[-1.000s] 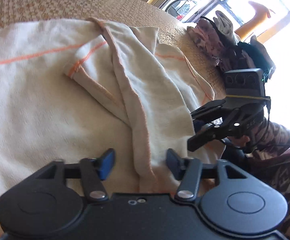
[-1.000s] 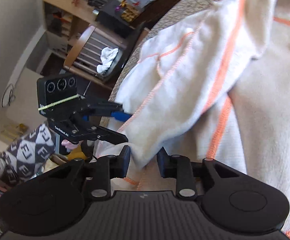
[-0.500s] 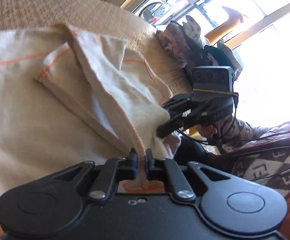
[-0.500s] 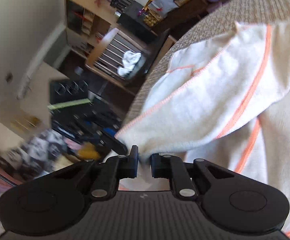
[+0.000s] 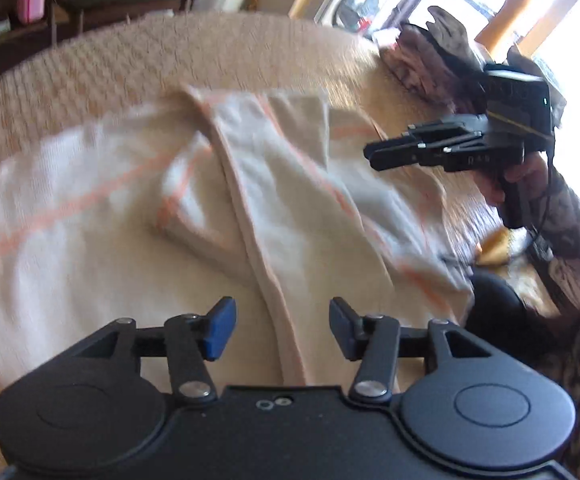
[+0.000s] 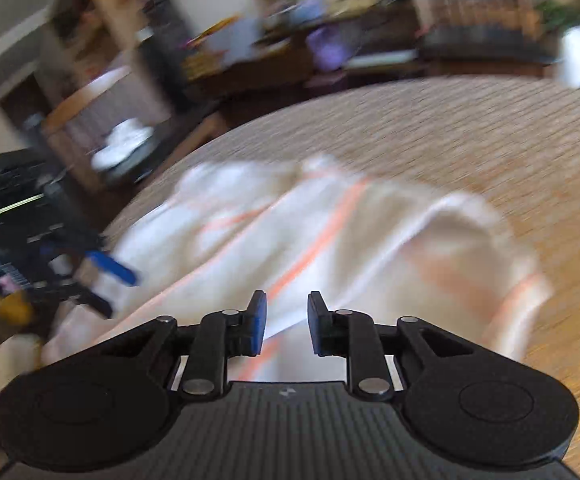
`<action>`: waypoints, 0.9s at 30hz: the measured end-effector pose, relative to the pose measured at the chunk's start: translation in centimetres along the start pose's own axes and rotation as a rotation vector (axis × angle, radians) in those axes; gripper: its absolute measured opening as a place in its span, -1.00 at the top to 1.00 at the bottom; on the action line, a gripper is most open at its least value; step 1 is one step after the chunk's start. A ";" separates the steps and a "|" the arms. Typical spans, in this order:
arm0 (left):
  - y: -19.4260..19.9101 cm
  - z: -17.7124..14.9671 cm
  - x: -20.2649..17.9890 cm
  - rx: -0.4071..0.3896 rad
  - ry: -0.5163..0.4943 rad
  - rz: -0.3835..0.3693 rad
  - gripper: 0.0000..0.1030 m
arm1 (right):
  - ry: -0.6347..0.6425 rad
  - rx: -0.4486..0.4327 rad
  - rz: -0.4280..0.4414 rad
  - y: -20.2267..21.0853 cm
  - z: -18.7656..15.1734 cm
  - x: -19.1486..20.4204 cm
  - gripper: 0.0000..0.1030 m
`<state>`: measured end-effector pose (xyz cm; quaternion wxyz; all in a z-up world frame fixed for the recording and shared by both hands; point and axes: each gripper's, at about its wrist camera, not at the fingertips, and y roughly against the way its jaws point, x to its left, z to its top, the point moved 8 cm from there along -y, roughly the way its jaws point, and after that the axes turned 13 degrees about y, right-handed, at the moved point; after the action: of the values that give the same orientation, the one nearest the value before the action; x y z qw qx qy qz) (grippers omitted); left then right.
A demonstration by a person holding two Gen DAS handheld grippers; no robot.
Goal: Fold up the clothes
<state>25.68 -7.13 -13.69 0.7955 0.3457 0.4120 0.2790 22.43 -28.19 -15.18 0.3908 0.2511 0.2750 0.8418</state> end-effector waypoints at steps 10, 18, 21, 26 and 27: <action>-7.3 11.0 0.9 -0.122 0.152 0.055 -1.00 | -0.247 -0.050 -0.097 -1.8 0.9 -6.9 0.56; -9.7 13.2 2.3 -0.163 0.226 0.107 -1.00 | -0.397 -0.012 -0.189 -3.5 0.1 -11.3 0.56; -9.9 13.1 2.7 -0.168 0.224 0.129 -1.00 | -0.364 0.000 -0.219 -3.6 -0.8 -11.4 0.57; -10.3 12.3 2.7 -0.176 0.171 0.172 -1.00 | -0.228 0.027 -0.281 -3.1 -1.1 -10.3 0.56; -10.3 12.1 2.6 -0.178 0.156 0.184 -1.00 | -0.199 0.034 -0.286 -3.1 -1.1 -10.0 0.56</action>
<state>38.93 -15.37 -17.83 0.7598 0.2873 0.4127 0.4122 29.04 -34.79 -20.03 0.5274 0.2981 0.2822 0.7439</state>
